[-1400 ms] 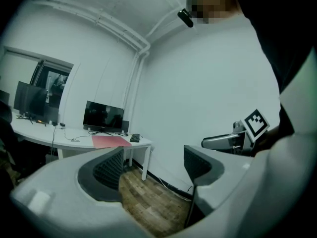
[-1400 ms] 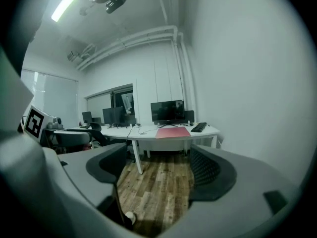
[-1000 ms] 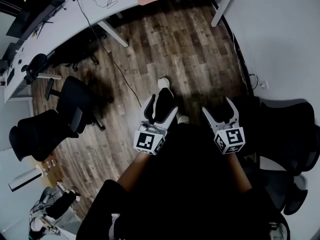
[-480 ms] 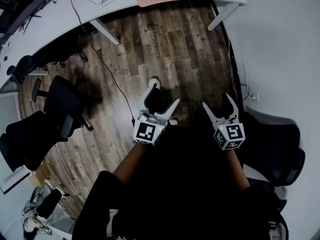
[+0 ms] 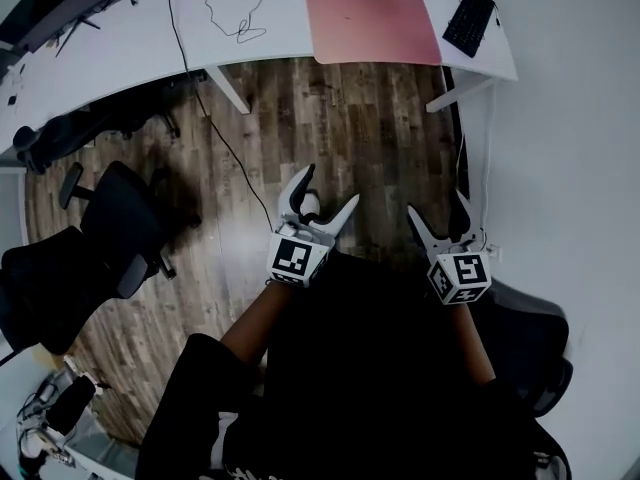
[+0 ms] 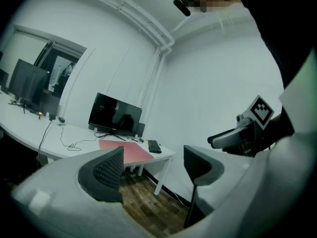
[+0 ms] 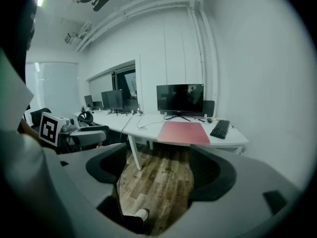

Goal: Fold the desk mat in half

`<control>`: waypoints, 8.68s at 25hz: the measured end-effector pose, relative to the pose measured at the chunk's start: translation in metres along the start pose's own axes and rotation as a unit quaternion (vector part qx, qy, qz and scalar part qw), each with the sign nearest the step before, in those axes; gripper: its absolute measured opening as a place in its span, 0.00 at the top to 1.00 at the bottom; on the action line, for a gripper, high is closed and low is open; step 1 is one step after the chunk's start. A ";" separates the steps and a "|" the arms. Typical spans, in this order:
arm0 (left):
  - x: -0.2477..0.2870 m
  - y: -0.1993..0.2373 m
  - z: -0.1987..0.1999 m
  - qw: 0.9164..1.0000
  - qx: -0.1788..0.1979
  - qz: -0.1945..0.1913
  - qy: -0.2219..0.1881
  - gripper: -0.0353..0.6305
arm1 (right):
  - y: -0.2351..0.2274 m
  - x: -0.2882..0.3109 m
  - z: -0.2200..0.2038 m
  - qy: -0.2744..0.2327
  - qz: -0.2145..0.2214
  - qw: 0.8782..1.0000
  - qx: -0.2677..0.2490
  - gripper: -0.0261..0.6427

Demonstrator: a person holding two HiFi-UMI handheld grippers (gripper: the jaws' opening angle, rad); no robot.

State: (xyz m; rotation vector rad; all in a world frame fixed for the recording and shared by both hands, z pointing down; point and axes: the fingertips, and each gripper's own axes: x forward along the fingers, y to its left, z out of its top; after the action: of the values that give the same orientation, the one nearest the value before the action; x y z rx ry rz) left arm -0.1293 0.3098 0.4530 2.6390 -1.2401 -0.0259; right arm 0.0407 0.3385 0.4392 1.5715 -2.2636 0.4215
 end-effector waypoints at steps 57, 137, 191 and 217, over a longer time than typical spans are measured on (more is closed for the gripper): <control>0.311 0.189 0.014 0.969 -0.158 0.182 0.055 0.41 | -0.289 0.315 0.056 0.070 0.071 0.981 0.163 0.39; 0.355 0.318 -0.122 0.835 -0.513 0.179 0.089 0.90 | -0.378 0.451 -0.030 0.112 -0.019 0.849 0.515 0.94; 0.510 0.470 -0.041 0.835 -0.510 0.205 0.035 0.90 | -0.444 0.629 0.113 0.000 0.022 0.846 0.532 0.93; 0.562 0.529 -0.076 0.817 -0.494 0.285 0.083 0.90 | -0.465 0.725 0.092 0.066 0.034 0.829 0.554 0.93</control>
State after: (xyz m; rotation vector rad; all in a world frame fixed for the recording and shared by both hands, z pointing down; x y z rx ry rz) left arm -0.1610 -0.4302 0.6827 1.3112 -1.3769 -0.2570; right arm 0.2333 -0.4642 0.7004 1.7670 -1.9921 2.0652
